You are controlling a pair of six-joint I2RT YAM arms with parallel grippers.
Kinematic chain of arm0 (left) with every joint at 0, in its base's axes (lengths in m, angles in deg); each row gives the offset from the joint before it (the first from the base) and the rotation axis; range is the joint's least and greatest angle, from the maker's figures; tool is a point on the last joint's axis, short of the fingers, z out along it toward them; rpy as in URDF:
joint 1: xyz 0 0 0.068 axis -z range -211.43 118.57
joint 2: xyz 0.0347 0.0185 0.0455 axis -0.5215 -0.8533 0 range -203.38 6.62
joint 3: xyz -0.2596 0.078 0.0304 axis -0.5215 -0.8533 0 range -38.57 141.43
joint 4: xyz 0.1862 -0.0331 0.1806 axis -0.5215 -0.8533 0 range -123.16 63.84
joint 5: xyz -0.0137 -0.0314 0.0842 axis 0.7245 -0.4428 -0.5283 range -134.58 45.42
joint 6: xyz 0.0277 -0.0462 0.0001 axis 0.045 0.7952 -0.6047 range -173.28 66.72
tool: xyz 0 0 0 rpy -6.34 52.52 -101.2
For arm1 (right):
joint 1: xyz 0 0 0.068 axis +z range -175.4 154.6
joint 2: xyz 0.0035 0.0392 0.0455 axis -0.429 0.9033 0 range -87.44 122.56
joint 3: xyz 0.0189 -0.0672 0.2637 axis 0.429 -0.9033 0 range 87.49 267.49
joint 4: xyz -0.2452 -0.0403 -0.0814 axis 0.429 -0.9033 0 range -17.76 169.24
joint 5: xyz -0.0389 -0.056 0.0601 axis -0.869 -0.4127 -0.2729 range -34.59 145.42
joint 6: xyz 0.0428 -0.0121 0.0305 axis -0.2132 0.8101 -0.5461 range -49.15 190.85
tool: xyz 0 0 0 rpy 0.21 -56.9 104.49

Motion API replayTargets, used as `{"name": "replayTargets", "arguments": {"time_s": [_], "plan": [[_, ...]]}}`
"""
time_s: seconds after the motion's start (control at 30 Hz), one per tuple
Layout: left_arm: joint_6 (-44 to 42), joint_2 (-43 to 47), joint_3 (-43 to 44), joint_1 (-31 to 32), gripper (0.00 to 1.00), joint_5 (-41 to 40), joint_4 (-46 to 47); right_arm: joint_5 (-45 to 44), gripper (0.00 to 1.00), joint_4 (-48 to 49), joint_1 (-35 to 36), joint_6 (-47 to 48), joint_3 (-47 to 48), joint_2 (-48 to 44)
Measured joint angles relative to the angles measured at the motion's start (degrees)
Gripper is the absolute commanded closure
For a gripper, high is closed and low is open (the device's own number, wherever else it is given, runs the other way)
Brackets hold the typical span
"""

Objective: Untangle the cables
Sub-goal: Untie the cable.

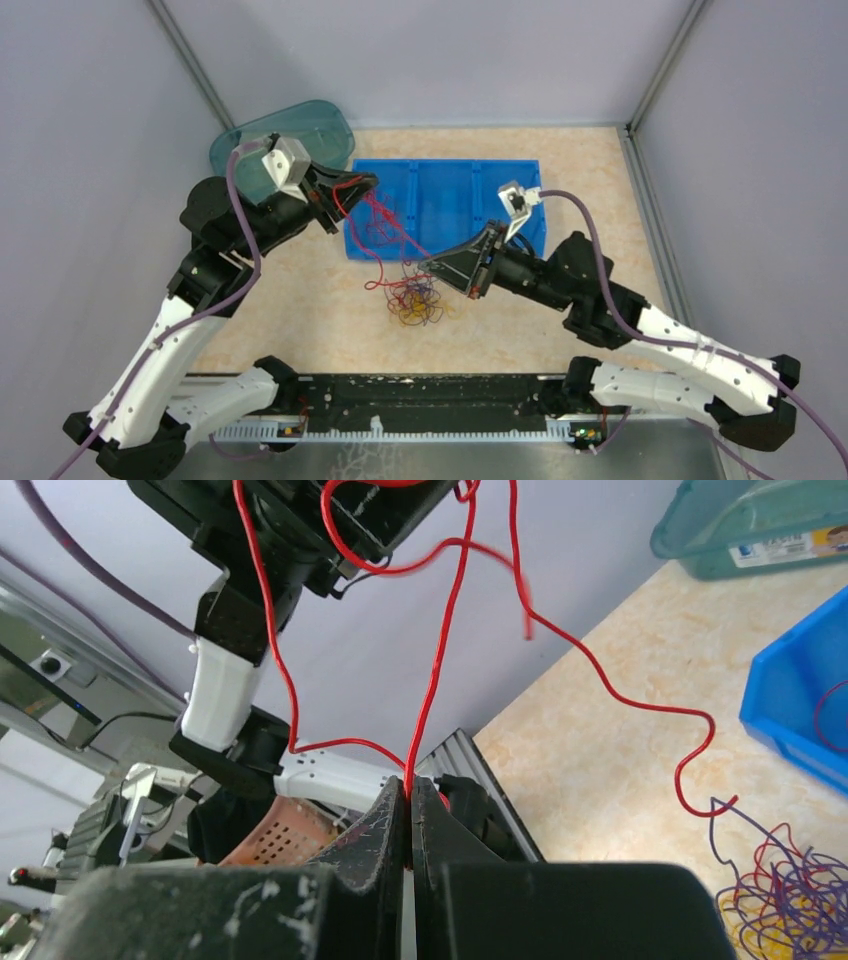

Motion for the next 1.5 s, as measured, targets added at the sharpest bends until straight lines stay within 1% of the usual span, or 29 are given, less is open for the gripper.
{"name": "replayTargets", "arguments": {"time_s": [0.1,0.27,0.33,0.43,0.53,0.63,0.87,0.9,1.03,1.13,1.2,1.3,1.33,1.37,1.5], "plan": [[0.76,-0.02,0.0,0.22,0.96,-1.38,-0.44,-1.36,1.0,-3.13,-0.02,0.02,0.0,-3.3],[1.03,-0.07,0.26,0.22,0.98,-4.79,-0.42,-3.54,1.0,-11.65,0.0,0.24,0.07,-6.38],[0.37,-0.07,0.44,0.22,0.99,-6.12,-0.42,-4.52,1.0,-13.77,0.0,0.33,0.09,-7.41],[-2.14,-0.09,0.79,-0.35,0.99,-9.38,0.26,-6.08,1.0,-20.02,0.02,0.83,0.26,-11.5],[-4.31,-0.17,1.2,-0.39,0.99,-11.28,0.83,-8.61,1.0,-25.79,0.02,1.6,2.97,-15.04],[-5.73,-0.39,1.51,-0.37,0.99,-12.33,0.98,-10.73,1.0,-29.35,0.02,2.34,6.73,-17.29],[-6.8,-2.08,2.49,0.26,0.96,-12.48,0.42,-15.93,1.0,-37.62,0.02,4.72,14.43,-17.49],[-6.97,-2.32,2.67,0.28,0.9,-13.18,0.42,-17.05,1.0,-39.39,0.02,5.18,15.89,-17.22],[-8.66,-2.58,2.78,0.28,0.83,-19.8,0.81,-22.6,1.0,-44.83,0.04,6.64,21.99,-16.85],[-9.57,-1.99,2.75,-0.33,0.81,-23.26,1.42,-25.97,1.0,-47.43,0.04,7.21,25.24,-17.51],[-9.46,-1.22,2.67,-0.68,0.76,-23.26,1.36,-27.45,1.0,-47.98,0.04,7.43,26.64,-17.27],[-9.25,-0.35,2.69,-0.74,0.75,-21.33,0.7,-29.22,1.0,-48.89,0.04,8.2,28.22,-15.61],[-9.09,-0.24,2.69,-0.74,0.73,-20.83,0.31,-29.81,1.0,-49.05,0.04,8.66,28.96,-14.56],[-8.98,-0.22,2.69,-0.74,0.69,-20.31,-0.33,-30.25,1.0,-48.81,0.04,9.2,29.66,-13.46],[-7.58,-0.07,1.7,-0.79,0.32,-17.09,-2.99,-30.38,1.0,-45.0,0.04,11.74,30.95,-10.6]]}}
